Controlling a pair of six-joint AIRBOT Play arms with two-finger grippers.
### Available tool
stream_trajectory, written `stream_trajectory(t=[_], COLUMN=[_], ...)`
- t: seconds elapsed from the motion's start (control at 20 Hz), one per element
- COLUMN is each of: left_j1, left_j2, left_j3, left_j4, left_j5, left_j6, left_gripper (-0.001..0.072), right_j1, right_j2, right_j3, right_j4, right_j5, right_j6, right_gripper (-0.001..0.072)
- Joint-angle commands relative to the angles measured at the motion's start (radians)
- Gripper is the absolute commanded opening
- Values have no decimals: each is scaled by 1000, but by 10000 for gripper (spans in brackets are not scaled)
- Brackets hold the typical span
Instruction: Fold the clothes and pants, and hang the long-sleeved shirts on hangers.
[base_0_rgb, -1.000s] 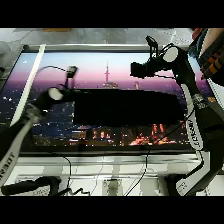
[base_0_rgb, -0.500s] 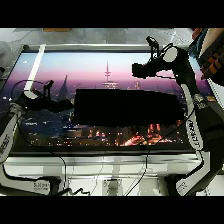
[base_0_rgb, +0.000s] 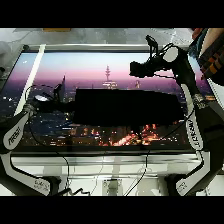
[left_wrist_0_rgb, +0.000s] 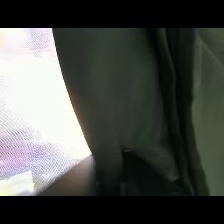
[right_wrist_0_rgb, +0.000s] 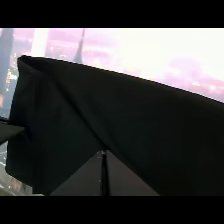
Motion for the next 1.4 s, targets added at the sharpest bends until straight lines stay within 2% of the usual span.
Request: stream_trajectory(t=[0.0,0.15,0.35,0.5,0.6,0.85,1.1,1.2,1.35], left_j1=[-32,-29,-34,-35,-40,-66,-82,-87,-88], left_j2=[0,47,186,273,322,366,365,359,343], left_j3=[5,76,303,502,575,590,590,590,590], left_j4=[-17,40,364,425,422,454,758,885,953], left_j5=[-8,-153,-365,-552,-573,-660,-674,-717,-783], left_j6=[22,0,-215,-335,-383,-416,-530,-558,-562], left_gripper=[10,7,6,6,6,6,6,6,6], right_j1=[0,0,-2,-1,-1,16,103,139,177], right_j2=[0,0,0,0,-1,-2,-14,-21,-28], right_j3=[0,0,0,-15,-40,-116,-150,-150,-150], right_j4=[5,-40,-88,-86,-76,-22,-24,-24,-27], right_j5=[2,20,84,120,129,145,131,116,103], right_j6=[0,-1,-15,-53,-52,-53,-58,-77,-80], right_gripper=[19,19,19,19,19,19,19,19,19])
